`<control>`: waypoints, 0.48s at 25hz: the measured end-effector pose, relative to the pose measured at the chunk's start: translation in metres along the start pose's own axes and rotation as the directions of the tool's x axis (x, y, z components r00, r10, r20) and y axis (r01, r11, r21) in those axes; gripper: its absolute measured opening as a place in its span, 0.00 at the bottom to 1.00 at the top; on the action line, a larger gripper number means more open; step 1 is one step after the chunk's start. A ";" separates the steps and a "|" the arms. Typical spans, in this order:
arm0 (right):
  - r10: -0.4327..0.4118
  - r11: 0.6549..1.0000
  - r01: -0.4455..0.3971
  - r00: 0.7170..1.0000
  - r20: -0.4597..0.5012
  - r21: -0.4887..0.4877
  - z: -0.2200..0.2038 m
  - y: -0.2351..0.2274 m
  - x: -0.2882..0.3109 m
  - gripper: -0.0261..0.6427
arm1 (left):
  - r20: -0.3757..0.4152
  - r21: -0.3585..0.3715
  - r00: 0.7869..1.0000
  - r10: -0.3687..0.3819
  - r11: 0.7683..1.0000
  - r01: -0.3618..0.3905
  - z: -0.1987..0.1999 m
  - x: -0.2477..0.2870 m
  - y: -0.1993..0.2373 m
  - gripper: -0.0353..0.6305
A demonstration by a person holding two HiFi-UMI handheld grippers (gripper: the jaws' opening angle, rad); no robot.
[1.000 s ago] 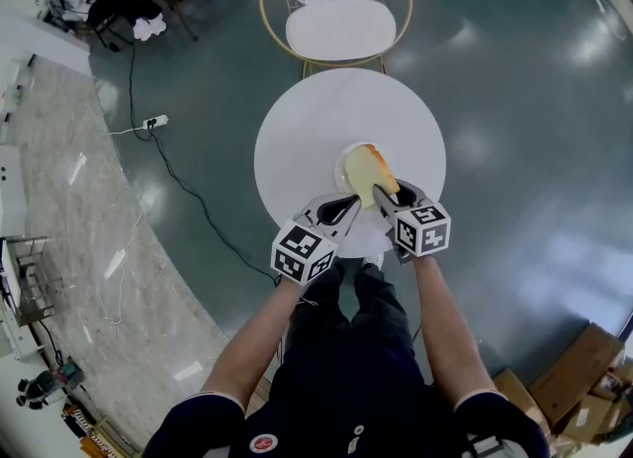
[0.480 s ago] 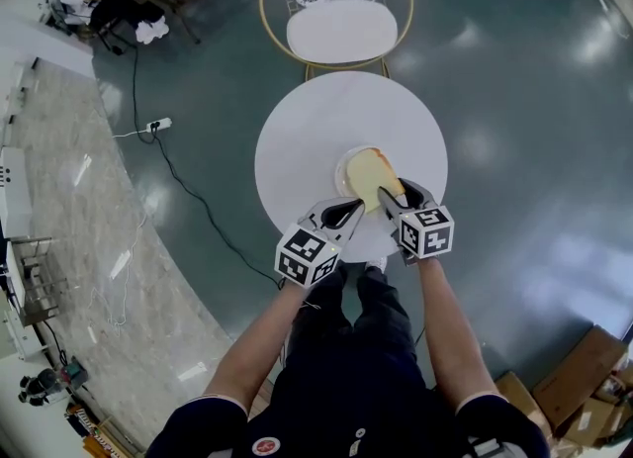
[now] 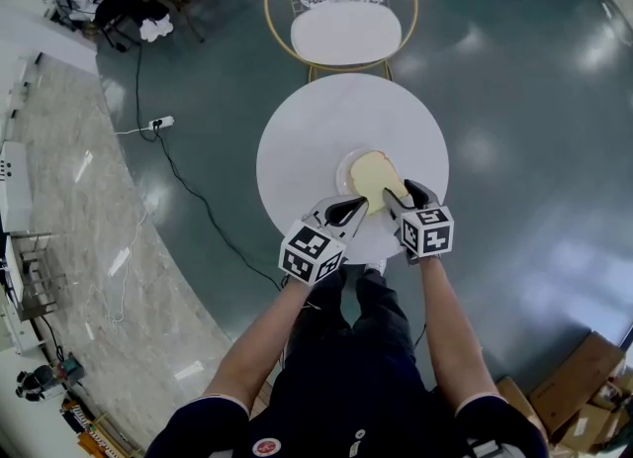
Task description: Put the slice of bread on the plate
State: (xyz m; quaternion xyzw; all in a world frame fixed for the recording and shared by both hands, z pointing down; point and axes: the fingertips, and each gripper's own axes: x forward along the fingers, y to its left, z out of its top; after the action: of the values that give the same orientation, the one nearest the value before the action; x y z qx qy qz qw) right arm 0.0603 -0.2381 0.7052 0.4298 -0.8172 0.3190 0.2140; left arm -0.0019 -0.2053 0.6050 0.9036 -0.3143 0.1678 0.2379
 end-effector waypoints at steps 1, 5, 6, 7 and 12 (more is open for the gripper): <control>-0.005 1.000 0.005 1.000 -0.005 0.000 0.000 -0.001 0.000 0.35 | 0.000 0.000 1.000 0.002 1.000 -0.002 0.001 0.000 0.000 0.06; -0.019 1.000 0.020 0.999 -0.030 0.002 -0.003 -0.007 0.004 0.36 | -0.002 -0.002 1.000 0.010 1.000 -0.010 0.001 0.001 0.003 0.06; -0.023 1.000 0.024 0.999 -0.041 0.002 -0.005 -0.008 0.004 0.36 | -0.003 -0.002 1.000 0.012 1.000 -0.012 0.000 0.000 0.004 0.06; -0.027 1.000 0.028 0.998 -0.051 0.003 -0.007 -0.009 0.005 0.35 | -0.003 -0.002 1.000 0.013 1.000 -0.013 -0.001 -0.001 0.004 0.06; -0.044 0.999 0.044 0.999 -0.023 0.011 0.003 -0.010 -0.002 0.35 | 0.000 0.003 1.000 0.016 1.000 -0.016 0.000 -0.007 0.005 0.06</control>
State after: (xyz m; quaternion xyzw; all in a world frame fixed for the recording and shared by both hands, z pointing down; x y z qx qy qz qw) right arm 0.0693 -0.2433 0.7053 0.4453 -0.8031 0.3239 0.2277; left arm -0.0103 -0.2057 0.6031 0.9015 -0.3211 0.1700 0.2350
